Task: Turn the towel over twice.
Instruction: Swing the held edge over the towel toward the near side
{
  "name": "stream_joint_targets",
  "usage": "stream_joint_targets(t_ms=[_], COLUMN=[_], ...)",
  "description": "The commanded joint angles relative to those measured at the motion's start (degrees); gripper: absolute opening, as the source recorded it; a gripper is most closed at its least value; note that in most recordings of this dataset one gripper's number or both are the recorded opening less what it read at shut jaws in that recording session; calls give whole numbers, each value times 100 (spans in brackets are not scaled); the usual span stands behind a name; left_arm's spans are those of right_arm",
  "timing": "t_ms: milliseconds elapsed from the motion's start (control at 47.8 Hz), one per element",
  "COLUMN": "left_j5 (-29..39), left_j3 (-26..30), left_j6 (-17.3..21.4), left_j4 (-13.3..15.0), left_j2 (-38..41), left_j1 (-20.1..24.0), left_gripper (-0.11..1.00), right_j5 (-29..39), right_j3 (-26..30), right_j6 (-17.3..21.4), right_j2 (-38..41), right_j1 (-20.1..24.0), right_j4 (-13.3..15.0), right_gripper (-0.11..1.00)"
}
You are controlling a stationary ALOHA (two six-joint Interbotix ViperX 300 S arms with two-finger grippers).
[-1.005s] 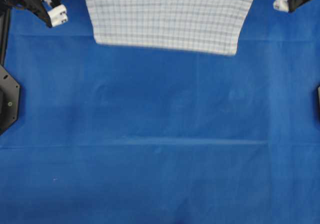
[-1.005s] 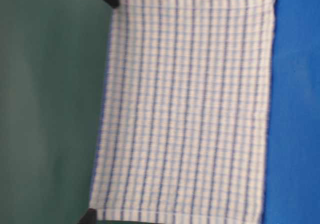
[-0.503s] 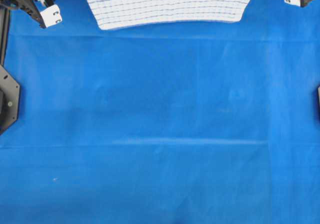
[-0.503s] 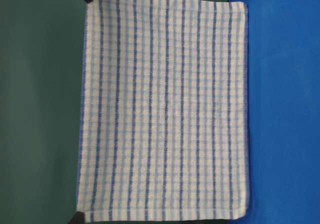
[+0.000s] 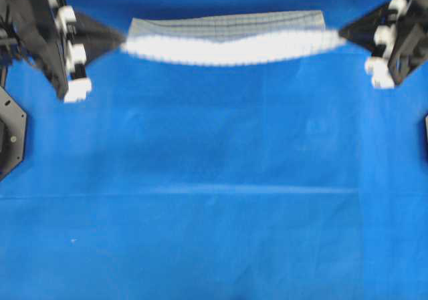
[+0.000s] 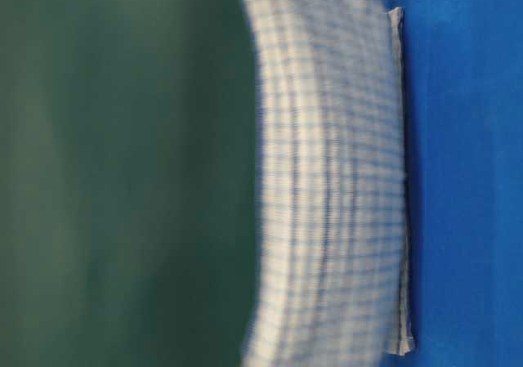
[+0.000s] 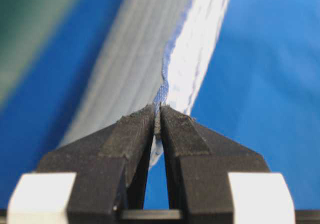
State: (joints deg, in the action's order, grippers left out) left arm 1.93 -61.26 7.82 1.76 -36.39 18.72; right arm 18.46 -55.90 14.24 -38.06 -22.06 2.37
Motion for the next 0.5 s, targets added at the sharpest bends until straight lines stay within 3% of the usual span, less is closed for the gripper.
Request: stream_joint_targets(t_ms=[0,188,482], left_j5=[26,-202,-1046], left_j3=[-70,-396,-809], left_j6=[-18,-352,-1608], left_j4=[18,35,35], left_j2=[105,501,1327], left_j1=[-308,-809,-1740], left_gripper=[4,4,4], right_j5=[-290,-905,-1547], right_j3=[-281,-958,-1283], right_j6=[202,756,1564], right_j2=[88,448,1028], right_j1=[255,738,1740], right_j4=[-18,-18,-18], right_gripper=[5,5,5])
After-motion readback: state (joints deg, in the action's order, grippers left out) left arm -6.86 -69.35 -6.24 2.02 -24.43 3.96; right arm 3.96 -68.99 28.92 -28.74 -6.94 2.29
